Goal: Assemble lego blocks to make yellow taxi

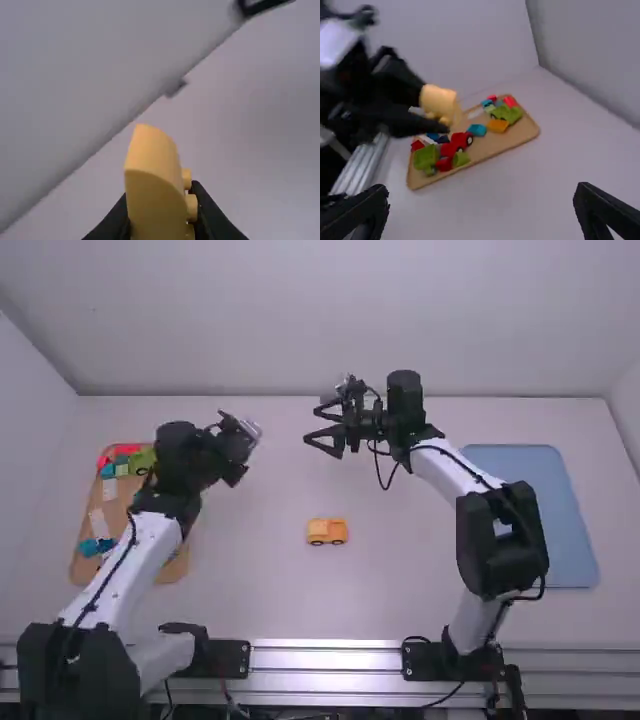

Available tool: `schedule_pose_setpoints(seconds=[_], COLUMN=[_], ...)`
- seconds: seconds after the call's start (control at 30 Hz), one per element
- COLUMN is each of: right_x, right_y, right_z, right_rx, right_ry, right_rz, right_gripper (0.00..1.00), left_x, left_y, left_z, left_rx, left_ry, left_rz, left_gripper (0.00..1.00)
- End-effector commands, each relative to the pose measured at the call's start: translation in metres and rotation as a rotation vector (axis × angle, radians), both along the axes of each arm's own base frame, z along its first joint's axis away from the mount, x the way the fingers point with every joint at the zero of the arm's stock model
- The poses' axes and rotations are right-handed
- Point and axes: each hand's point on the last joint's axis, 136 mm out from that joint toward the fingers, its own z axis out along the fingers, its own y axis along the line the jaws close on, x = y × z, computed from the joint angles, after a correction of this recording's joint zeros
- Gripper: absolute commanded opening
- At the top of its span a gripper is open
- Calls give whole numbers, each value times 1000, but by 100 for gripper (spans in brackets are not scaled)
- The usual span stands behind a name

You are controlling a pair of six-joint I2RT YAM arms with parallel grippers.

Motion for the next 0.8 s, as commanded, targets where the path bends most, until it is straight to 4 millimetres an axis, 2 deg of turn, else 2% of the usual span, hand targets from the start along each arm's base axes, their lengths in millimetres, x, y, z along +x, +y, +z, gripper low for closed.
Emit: schedule_pose_setpoints(seconds=[0.0, 0.07, 0.17, 0.37, 0.53, 0.67, 0.77], right_x=[-3, -6, -13, -8, -7, 2, 7], right_y=[3, 4, 5, 18, 22, 23, 23], right_z=[-11, -18, -20, -26, -18, -13, -9], right_rx=[22, 24, 39, 2, 20, 26, 32], right_ry=[131, 155, 138, 67, 14, -5, -29], right_rz=[53, 80, 134, 81, 92, 45, 24], right_gripper=[99, 98, 91, 88, 83, 83, 83], left_x=[-9, -9, -1, 5, 24, 29, 30], left_y=[-17, -27, -27, -51, -57, -66, -78], left_z=[-11, -16, -20, -29, -37, -42, -39], left_rx=[15, -16, -71, -187, -298, -345, -363], left_ry=[-10, -2, 15, 54, 67, 79, 55], left_rz=[-8, 22, 112, 27, 61, 51, 24], left_gripper=[5, 2, 2, 2, 2, 2, 2])
